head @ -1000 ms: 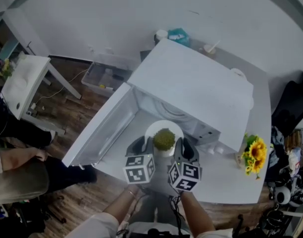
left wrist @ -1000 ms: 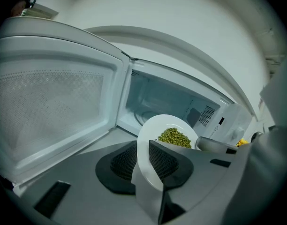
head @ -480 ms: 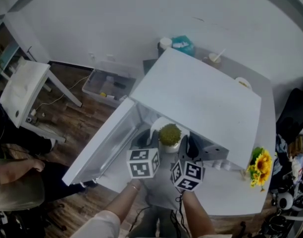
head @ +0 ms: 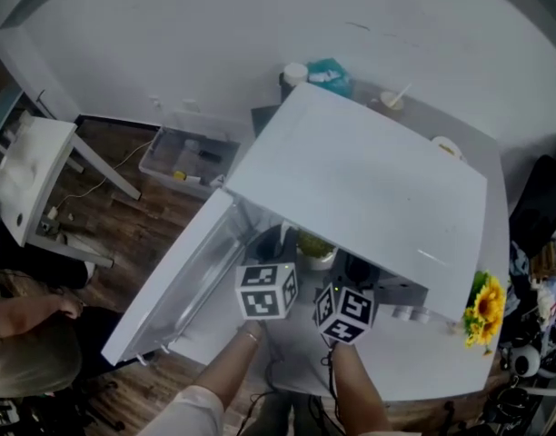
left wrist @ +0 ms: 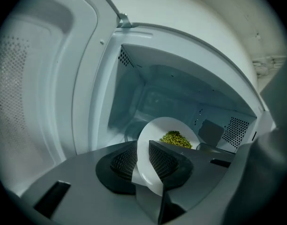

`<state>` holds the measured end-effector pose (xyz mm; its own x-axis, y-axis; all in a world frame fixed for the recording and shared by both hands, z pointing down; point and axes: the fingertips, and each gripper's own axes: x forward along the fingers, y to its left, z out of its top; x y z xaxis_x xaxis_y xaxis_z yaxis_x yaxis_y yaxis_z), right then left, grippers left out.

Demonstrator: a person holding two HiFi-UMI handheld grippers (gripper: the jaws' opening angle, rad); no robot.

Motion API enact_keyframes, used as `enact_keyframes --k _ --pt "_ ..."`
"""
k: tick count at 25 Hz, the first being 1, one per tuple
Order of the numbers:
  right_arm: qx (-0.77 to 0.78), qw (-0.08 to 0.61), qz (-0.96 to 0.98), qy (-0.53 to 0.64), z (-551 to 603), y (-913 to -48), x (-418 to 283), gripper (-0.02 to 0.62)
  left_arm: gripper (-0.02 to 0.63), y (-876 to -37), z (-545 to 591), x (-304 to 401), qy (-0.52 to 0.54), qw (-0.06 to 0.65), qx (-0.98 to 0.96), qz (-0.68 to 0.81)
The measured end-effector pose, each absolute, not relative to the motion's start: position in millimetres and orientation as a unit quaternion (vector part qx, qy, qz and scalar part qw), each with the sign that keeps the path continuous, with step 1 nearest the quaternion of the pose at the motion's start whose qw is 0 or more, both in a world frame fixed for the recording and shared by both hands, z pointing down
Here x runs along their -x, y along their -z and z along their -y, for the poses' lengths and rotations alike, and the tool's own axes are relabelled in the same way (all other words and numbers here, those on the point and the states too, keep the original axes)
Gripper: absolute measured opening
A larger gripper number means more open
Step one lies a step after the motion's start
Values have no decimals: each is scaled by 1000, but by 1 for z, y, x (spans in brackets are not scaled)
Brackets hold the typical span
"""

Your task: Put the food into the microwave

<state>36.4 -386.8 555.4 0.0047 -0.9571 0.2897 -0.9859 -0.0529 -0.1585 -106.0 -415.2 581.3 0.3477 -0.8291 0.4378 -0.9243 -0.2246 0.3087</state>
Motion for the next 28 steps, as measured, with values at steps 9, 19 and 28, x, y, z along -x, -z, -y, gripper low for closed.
enact_keyframes --k 9,19,28 --pt "-722 52 670 -166 404 -565 -44 67 86 -593 439 97 -96 262 -785 553" --pt "-730 89 662 -145 418 -569 -43 68 87 -606 449 94 -107 272 -782 551" --pt "-729 133 657 -138 428 -577 -46 77 87 -607 453 91 -124 266 -775 560"
